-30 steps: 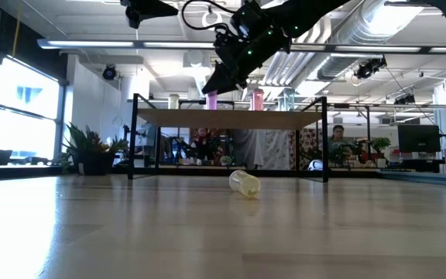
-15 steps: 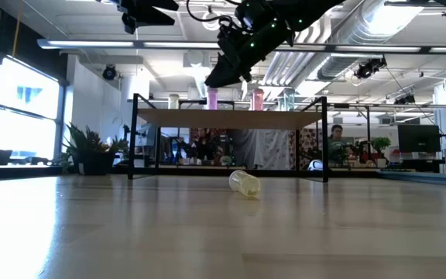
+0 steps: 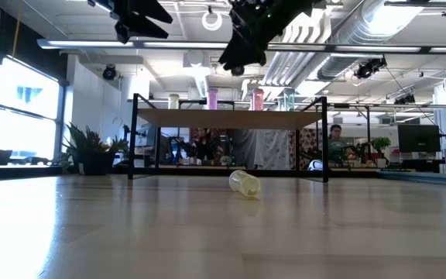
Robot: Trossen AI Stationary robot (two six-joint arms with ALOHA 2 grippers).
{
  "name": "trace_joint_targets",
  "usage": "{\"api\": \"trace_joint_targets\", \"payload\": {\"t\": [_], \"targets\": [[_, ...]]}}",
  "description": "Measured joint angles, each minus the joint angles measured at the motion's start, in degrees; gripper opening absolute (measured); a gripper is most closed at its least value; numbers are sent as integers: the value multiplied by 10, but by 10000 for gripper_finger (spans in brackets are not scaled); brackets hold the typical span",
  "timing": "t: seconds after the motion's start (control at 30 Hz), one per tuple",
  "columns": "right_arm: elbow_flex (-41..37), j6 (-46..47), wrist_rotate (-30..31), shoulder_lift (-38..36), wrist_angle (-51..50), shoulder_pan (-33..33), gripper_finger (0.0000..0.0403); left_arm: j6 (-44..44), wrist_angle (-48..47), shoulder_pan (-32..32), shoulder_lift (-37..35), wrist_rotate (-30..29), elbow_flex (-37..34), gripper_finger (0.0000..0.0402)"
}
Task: Pick and place medicine bottles onto shelf by color
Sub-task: Put the bottom yellow pill bottle on the shelf
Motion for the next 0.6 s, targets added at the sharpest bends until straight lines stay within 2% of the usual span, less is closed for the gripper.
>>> {"api": "trace_joint_targets", "payload": {"t": [0.3,0.6], "targets": [[1,62,-1,-27,-103,44,161,-105,-83,-62,0,0,0,225],[0,91,-1,-28,-149,79,161,-289,-215,-163,0,-6,0,225]]}}
